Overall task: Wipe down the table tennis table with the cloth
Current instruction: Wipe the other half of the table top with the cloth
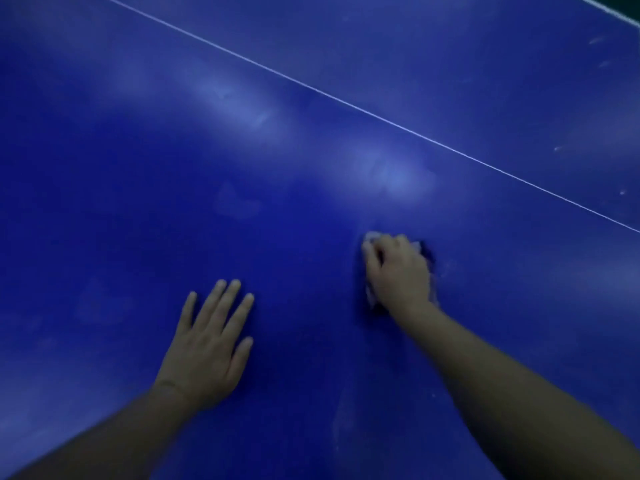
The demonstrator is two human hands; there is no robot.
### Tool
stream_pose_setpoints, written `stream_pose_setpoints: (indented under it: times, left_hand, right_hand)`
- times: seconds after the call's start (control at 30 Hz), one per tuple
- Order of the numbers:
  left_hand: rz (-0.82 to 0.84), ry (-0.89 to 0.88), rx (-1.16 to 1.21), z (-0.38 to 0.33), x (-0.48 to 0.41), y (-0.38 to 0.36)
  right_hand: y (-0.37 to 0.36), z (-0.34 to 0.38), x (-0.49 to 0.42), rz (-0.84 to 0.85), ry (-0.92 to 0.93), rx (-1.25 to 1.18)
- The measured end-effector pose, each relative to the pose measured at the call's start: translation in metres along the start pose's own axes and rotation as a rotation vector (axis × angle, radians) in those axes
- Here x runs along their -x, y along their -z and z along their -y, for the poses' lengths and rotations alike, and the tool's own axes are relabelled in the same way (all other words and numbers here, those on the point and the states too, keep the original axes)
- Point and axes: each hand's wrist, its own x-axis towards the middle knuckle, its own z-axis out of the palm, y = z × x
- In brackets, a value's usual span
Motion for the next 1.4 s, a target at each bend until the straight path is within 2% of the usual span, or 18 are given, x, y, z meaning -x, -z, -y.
stream_pose_setpoints:
  times: [0.07,0.13,0.23,0.33,0.43,0.5,0.6,0.67,0.73,0.8,0.87,0.93,1.0,1.03,1.13,1.2,1.3,1.4]
  left_hand:
    - [-0.017,-0.021,-0.017,0.003,0.007,-0.005]
    - [-0.021,-0.029,-0.029,0.007,0.004,-0.008]
    - [-0.024,-0.026,-0.029,0.007,0.006,-0.011]
    - [-0.035,-0.026,-0.013,0.006,0.01,-0.01]
    - [-0.027,-0.027,-0.006,0.006,0.01,-0.008]
    - [-0.031,-0.027,0.003,0.006,0.01,-0.007]
    - [-0.03,-0.027,0.01,0.006,0.011,-0.006]
    - [-0.025,-0.026,0.014,0.006,0.01,-0.005]
    - [-0.018,-0.031,0.016,0.006,0.012,-0.005]
    - [-0.027,-0.046,0.055,0.007,0.013,-0.003]
    - [-0.042,-0.06,0.122,0.009,0.014,-0.002]
    - [-0.057,-0.07,0.172,0.01,0.018,0.0]
    - [-0.05,-0.078,0.235,0.012,0.018,0.003]
    - [-0.034,-0.083,0.257,0.013,0.017,0.006]
    - [0.027,-0.12,0.234,0.016,0.027,0.012]
    - [0.008,-0.114,0.189,0.01,0.059,0.004]
    - [0.003,-0.064,0.154,-0.008,0.131,-0.021]
    - [0.038,-0.079,0.059,-0.011,0.161,-0.038]
  right_hand:
    - [-0.007,0.011,-0.03,-0.07,-0.151,-0.026]
    - [-0.02,0.021,-0.026,-0.119,-0.17,-0.012]
    - [-0.028,0.038,0.063,-0.077,-0.021,-0.009]
    - [-0.017,0.051,0.18,0.161,0.216,-0.101]
    - [-0.011,0.021,0.171,0.216,0.414,-0.073]
    - [-0.008,0.016,0.117,0.114,0.323,-0.021]
    - [-0.013,0.03,0.03,-0.02,0.025,0.011]
    - [-0.02,0.04,0.014,-0.065,-0.07,-0.009]
    - [-0.025,0.046,0.042,-0.079,-0.078,0.018]
    - [-0.025,0.053,0.117,-0.049,0.011,-0.022]
    - [-0.024,0.061,0.208,0.074,0.124,-0.091]
    - [-0.018,0.058,0.266,0.195,0.325,-0.103]
    - [-0.013,0.036,0.263,0.261,0.527,-0.066]
    - [-0.012,0.03,0.244,0.234,0.528,-0.044]
    - [-0.009,0.036,0.172,0.025,0.121,0.034]
    - [-0.018,0.048,0.159,-0.06,-0.095,0.028]
    - [-0.033,0.078,0.215,-0.109,-0.128,0.022]
    - [-0.04,0.114,0.33,-0.01,-0.043,-0.06]
